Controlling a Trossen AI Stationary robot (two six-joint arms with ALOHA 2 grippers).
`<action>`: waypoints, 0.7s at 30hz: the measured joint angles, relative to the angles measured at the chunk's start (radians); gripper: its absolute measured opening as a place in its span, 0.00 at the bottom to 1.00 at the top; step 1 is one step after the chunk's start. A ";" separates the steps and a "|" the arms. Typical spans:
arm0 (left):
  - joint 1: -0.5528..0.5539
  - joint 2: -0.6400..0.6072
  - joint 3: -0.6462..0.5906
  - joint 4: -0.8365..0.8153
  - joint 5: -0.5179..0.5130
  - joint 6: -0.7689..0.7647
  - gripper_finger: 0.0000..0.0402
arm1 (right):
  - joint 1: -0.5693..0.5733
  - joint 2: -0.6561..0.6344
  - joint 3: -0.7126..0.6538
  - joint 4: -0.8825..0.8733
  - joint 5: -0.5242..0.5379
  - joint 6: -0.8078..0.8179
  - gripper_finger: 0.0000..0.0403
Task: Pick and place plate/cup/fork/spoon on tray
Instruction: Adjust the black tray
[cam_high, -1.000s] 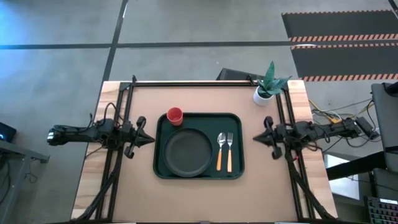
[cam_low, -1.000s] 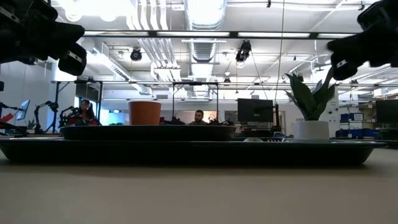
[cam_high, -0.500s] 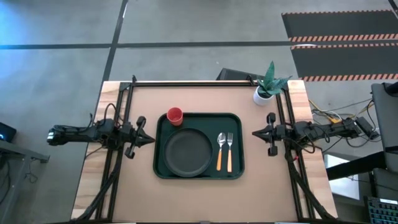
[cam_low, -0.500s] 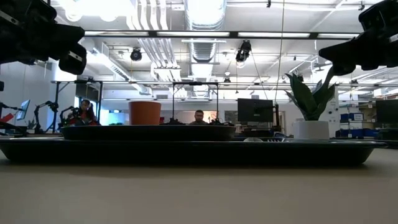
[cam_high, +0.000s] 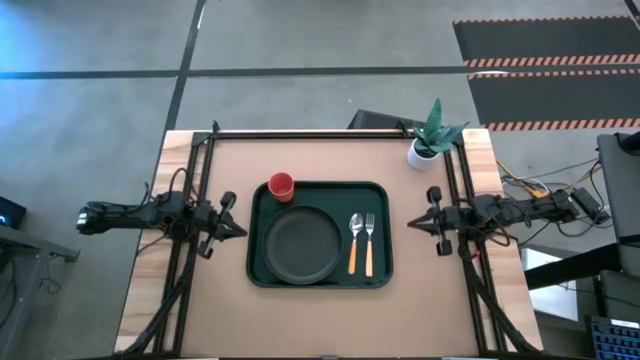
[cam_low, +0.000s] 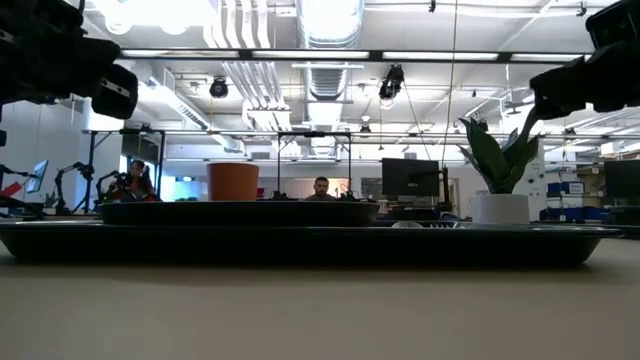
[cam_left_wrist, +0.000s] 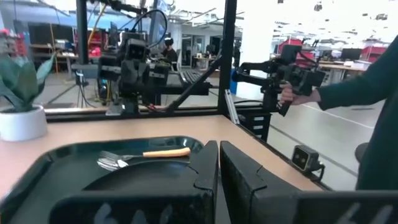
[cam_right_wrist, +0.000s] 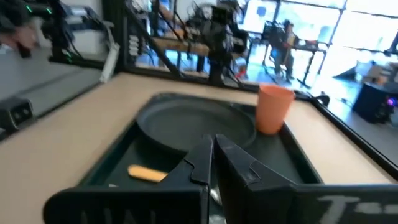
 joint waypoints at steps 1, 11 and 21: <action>0.000 -0.004 0.000 0.000 -0.003 0.010 0.00 | 0.000 0.000 0.007 -0.019 0.005 -0.003 0.02; 0.002 -0.011 0.000 -0.016 -0.092 0.066 0.00 | 0.000 -0.001 0.047 -0.129 0.084 0.008 0.02; 0.002 -0.006 0.000 -0.018 -0.100 0.056 0.00 | 0.000 0.000 0.047 -0.132 0.083 0.038 0.02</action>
